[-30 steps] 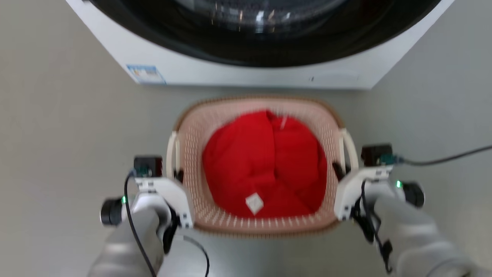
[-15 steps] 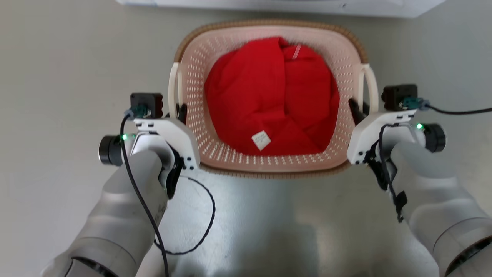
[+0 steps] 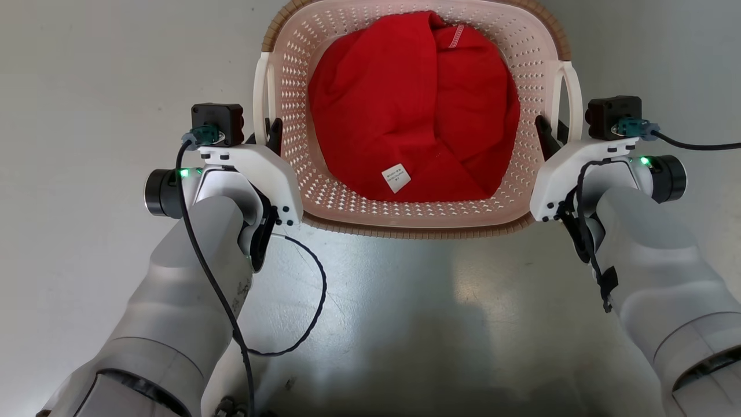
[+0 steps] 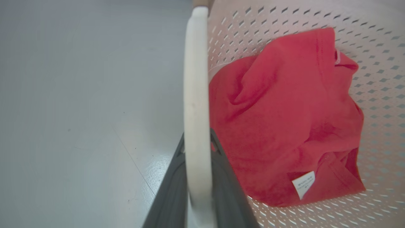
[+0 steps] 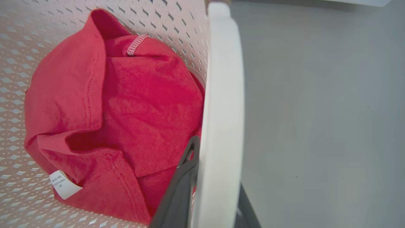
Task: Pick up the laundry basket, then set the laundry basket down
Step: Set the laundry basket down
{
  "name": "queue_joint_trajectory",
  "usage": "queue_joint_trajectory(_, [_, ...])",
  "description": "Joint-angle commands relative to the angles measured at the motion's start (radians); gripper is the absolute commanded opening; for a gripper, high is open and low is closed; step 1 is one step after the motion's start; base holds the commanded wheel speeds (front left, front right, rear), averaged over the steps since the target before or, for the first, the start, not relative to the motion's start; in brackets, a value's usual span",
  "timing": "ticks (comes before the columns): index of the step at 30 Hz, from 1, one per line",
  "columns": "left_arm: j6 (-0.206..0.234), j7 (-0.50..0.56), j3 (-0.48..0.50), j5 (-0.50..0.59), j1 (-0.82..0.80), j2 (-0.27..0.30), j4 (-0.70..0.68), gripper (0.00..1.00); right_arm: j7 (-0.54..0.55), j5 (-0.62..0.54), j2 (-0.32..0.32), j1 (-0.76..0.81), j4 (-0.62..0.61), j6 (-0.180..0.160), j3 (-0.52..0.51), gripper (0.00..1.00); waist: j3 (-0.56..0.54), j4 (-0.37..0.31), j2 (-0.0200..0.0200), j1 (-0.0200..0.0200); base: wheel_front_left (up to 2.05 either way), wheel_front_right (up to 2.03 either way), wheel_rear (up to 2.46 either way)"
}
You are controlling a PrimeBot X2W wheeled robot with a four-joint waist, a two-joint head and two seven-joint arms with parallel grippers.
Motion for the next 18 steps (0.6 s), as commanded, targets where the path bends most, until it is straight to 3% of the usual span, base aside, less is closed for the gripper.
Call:
queue_joint_trajectory(1, [0.005, -0.014, 0.025, 0.017, -0.020, 0.030, -0.021, 0.00, 0.000, -0.053, 0.037, 0.023, -0.012, 0.015, -0.008, 0.00, 0.008, 0.002, 0.0000, -0.0001, 0.00, 0.00, 0.00])
queue_joint_trajectory(10, [0.002, -0.014, 0.056, 0.051, -0.032, 0.025, -0.027, 0.00, -0.001, -0.210, 0.044, 0.013, -0.012, 0.015, -0.159, 0.00, 0.028, 0.010, 0.0000, -0.0001, 0.00, 0.00, 0.00])
queue_joint_trajectory(18, [-0.005, -0.014, 0.072, 0.078, -0.039, 0.017, -0.027, 0.00, -0.009, -0.242, 0.045, 0.002, -0.012, 0.015, -0.190, 0.00, 0.043, 0.019, 0.0000, -0.0001, 0.00, 0.00, 0.00])
